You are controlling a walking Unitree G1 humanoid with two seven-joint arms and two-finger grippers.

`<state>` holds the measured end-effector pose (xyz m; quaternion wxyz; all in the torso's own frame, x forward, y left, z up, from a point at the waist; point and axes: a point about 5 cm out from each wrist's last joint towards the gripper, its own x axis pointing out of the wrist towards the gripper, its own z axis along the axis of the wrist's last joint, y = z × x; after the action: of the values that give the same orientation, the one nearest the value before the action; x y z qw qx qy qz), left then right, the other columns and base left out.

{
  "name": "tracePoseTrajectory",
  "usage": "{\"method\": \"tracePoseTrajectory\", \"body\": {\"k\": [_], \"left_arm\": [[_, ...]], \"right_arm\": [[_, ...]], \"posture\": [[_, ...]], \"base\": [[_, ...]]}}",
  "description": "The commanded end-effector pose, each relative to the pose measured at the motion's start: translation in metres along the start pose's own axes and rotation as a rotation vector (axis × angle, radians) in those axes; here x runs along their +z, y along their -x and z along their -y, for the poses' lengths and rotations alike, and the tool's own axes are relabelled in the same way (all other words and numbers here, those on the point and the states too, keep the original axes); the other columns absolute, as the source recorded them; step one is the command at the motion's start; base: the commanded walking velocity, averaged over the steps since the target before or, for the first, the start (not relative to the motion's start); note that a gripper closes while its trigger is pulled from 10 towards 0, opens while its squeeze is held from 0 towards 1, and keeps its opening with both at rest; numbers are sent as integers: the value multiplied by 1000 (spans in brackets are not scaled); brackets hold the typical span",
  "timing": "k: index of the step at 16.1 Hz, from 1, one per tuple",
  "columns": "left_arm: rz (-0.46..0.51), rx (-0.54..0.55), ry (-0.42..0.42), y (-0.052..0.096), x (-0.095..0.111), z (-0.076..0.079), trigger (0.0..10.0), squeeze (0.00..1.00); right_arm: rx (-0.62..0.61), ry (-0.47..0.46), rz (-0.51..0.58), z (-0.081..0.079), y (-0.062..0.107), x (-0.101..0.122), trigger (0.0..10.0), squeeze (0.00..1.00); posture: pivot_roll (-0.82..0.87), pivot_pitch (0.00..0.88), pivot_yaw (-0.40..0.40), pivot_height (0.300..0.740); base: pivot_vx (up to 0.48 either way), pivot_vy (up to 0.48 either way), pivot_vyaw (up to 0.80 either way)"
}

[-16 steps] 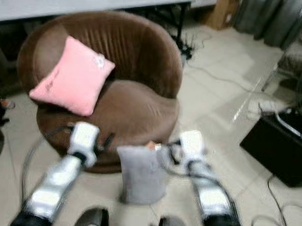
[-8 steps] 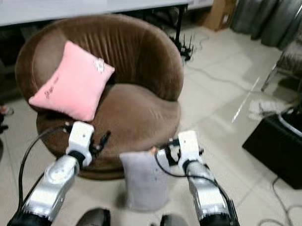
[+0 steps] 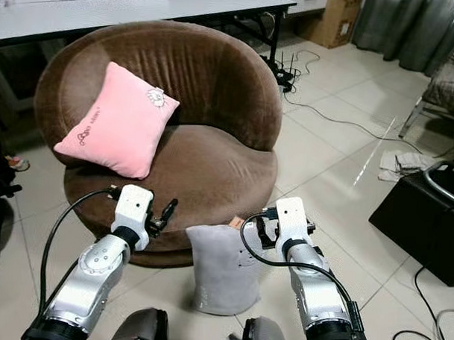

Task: Move the pillow to the sofa from floor

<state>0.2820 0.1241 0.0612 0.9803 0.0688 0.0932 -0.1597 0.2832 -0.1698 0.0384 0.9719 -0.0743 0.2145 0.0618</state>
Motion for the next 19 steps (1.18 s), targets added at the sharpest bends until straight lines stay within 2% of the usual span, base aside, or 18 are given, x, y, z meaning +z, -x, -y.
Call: {"method": "tracePoseTrajectory", "body": {"k": [1, 6, 19], "left_arm": [[-6, -4, -6, -1, 0, -1, 10000, 0], [-10, -11, -7, 0, -1, 0, 10000, 0], [-26, 0, 12, -3, -7, 5, 10000, 0]], "right_arm": [[-5, 13, 5, 1, 0, 1, 10000, 0], [-4, 7, 5, 1, 1, 1, 10000, 0], [14, 18, 15, 2, 8, -1, 10000, 0]], "posture": [[-20, 0, 11, 641], [-21, 4, 13, 588], [-35, 0, 8, 588]], "base": [[0, 0, 0], [0, 0, 0], [0, 0, 0]]}}
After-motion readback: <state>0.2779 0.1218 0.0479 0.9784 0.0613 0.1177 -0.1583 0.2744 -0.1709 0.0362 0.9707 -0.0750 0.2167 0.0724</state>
